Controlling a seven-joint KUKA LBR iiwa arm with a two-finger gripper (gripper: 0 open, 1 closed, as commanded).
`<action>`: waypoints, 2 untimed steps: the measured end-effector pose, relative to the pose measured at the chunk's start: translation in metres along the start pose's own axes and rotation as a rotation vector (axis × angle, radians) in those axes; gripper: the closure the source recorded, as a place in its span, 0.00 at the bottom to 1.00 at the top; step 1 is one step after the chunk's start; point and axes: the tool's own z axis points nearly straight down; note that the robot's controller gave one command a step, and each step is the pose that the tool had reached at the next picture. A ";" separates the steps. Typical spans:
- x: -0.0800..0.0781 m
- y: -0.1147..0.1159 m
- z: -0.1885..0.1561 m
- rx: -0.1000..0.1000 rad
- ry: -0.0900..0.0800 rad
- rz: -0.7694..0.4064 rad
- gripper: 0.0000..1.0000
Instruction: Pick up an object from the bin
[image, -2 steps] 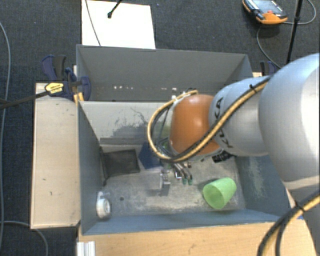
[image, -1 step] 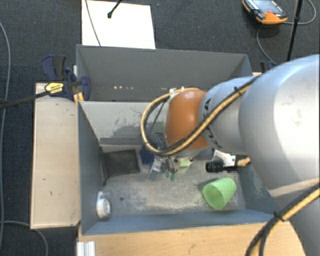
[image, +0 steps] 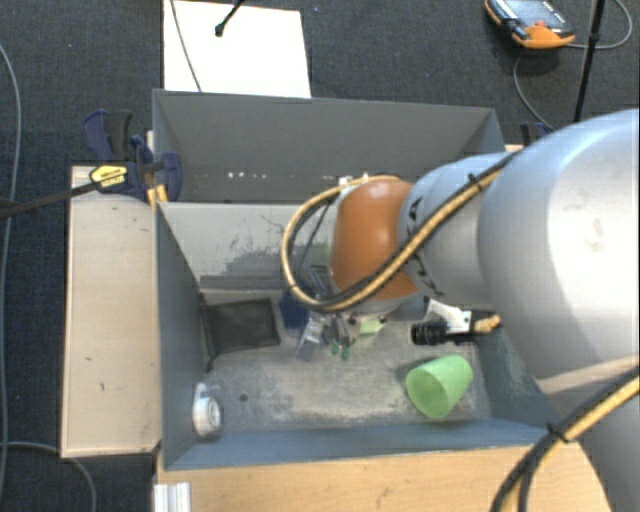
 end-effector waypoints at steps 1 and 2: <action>0.004 -0.006 -0.032 0.005 0.005 -0.005 1.00; 0.011 -0.013 -0.085 0.003 0.003 -0.004 1.00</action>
Offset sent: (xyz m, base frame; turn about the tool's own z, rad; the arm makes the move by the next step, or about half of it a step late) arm -0.0242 -0.0128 0.1186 -0.0065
